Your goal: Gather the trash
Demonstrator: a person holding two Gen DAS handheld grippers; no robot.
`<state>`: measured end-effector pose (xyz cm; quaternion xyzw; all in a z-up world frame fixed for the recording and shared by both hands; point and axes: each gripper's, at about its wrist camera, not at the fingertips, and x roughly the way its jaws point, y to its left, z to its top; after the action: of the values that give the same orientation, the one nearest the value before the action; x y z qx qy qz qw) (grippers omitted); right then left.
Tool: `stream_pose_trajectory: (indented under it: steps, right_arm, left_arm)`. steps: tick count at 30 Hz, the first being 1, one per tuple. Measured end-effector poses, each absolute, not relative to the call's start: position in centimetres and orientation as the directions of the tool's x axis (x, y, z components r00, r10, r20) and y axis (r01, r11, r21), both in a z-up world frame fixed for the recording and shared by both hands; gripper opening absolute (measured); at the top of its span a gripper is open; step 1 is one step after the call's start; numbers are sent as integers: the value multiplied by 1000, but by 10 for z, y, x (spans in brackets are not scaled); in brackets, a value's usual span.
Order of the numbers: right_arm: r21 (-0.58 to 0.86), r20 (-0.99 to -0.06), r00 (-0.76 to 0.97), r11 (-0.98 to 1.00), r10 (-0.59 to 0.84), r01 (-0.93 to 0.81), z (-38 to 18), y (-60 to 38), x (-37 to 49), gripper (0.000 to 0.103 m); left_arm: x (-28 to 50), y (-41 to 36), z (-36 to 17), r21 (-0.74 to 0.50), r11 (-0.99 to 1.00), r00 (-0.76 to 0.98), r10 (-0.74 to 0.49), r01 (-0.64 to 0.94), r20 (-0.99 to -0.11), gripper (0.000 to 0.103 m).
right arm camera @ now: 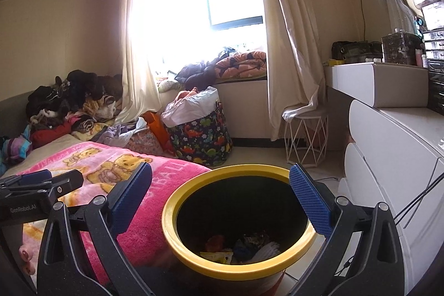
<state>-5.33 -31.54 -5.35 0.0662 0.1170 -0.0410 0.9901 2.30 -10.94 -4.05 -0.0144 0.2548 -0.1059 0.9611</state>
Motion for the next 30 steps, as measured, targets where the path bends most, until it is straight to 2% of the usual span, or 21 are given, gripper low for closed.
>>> stream_pose_trajectory:
  steps: [30]
  right_arm:
    - [102,-227,969,987,-97,123,-55,-314,-57,96]
  left_arm:
    - [23,-110,-40,-83,978,852,-208,192,-480,92]
